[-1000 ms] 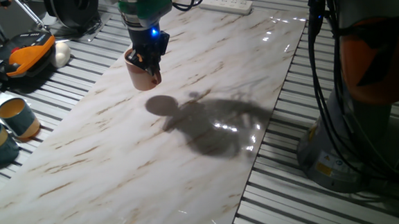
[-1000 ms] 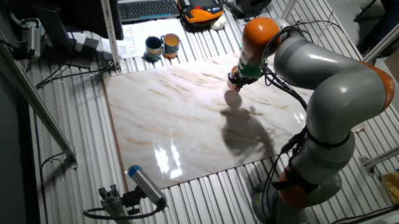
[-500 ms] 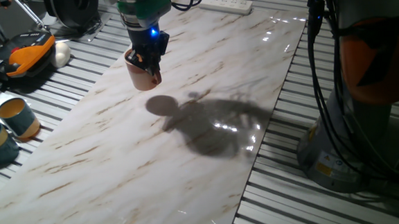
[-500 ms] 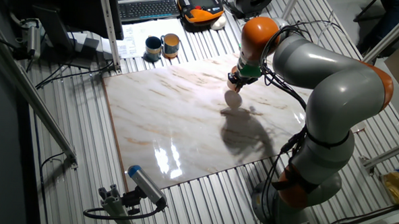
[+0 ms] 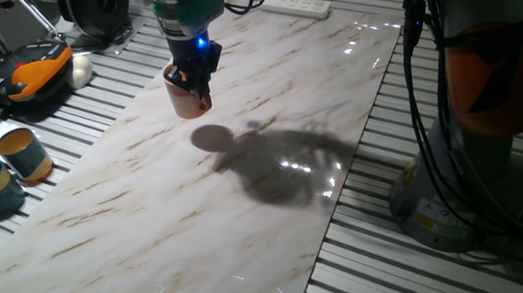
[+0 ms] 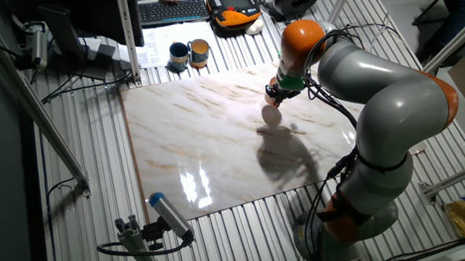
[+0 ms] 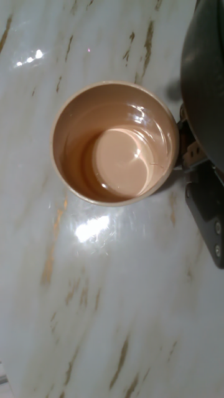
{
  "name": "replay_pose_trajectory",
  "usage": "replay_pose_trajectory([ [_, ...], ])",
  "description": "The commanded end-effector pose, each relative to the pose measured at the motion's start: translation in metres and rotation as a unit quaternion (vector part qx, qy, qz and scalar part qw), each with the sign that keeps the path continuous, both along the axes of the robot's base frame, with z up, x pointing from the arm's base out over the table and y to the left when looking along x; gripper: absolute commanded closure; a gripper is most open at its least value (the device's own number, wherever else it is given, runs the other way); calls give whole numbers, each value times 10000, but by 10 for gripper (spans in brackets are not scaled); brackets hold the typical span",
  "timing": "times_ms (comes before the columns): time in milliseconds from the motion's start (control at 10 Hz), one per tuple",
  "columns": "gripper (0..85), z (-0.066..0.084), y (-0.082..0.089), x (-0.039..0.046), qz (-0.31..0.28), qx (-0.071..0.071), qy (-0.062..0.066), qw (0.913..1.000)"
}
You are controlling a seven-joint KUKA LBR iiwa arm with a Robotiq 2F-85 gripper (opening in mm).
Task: Pick up the cup
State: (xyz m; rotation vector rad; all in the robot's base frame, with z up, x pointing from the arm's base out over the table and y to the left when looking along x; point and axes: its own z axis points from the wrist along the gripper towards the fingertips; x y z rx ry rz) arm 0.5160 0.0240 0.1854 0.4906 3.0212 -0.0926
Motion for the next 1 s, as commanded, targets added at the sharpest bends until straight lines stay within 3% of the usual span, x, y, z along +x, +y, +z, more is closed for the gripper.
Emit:
replay_pose_trajectory([
  [0, 680, 1, -1, 1, -2, -8, 0, 10000],
  [200, 680, 2, 0, 2, -9, -2, -7, 10000],
  [300, 510, 1, 0, 2, -9, -2, -7, 10000],
  [700, 510, 0, -2, 7, -56, -32, -49, 10000],
  [900, 170, 0, -1, 8, -96, -147, -103, 9998],
])
